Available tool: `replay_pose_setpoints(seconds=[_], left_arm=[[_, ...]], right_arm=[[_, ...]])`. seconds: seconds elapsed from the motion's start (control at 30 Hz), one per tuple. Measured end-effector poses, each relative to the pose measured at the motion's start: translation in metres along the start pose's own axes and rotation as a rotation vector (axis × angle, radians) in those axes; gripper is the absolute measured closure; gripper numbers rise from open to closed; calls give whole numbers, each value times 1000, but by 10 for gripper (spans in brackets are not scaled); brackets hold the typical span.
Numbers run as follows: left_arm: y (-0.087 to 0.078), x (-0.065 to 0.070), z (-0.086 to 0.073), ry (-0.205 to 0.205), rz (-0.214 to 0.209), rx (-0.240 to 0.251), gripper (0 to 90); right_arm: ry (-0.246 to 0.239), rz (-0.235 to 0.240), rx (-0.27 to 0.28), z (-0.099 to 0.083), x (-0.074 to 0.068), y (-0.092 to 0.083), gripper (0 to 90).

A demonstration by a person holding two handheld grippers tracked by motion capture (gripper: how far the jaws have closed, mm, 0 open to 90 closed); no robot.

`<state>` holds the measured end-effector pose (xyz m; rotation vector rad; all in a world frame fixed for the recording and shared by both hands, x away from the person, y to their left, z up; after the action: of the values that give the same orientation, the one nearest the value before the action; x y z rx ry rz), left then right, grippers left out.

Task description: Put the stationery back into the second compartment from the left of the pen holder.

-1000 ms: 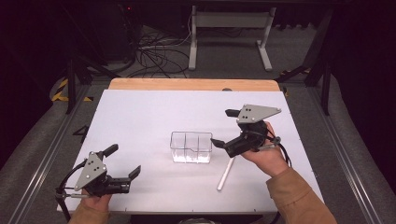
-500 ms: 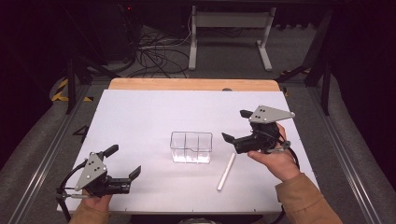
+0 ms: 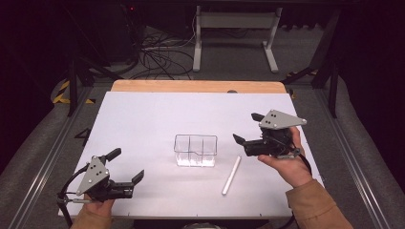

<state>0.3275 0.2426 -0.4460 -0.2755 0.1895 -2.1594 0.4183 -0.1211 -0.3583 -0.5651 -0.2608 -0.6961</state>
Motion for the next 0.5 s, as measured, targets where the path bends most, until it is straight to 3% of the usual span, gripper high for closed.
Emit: replay_pose_setpoints(seconds=[0.1,0.17,0.23,0.5], left_arm=[[0,0,0,2,0,3,10],[0,0,0,8,3,-1,10],[0,0,0,10,3,-3,10],[0,0,0,13,1,-2,10]], right_arm=[[45,-4,-20,-4,0,-1,165],[104,45,-83,-11,0,2,161],[78,7,-103,-15,3,2,177],[54,-39,-168,-24,4,6,145]])
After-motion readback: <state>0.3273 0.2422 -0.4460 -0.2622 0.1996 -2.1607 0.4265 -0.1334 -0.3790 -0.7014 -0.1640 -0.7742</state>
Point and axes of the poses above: each handheld gripper's, and its own axes: y roughly forward along the jaws, z roughly out of its top, x roughly to its right, the point moved 7 cm from there along y, roughly forward along the jaws, and after that the axes turned 13 degrees about -y, right-handed, at the moved point
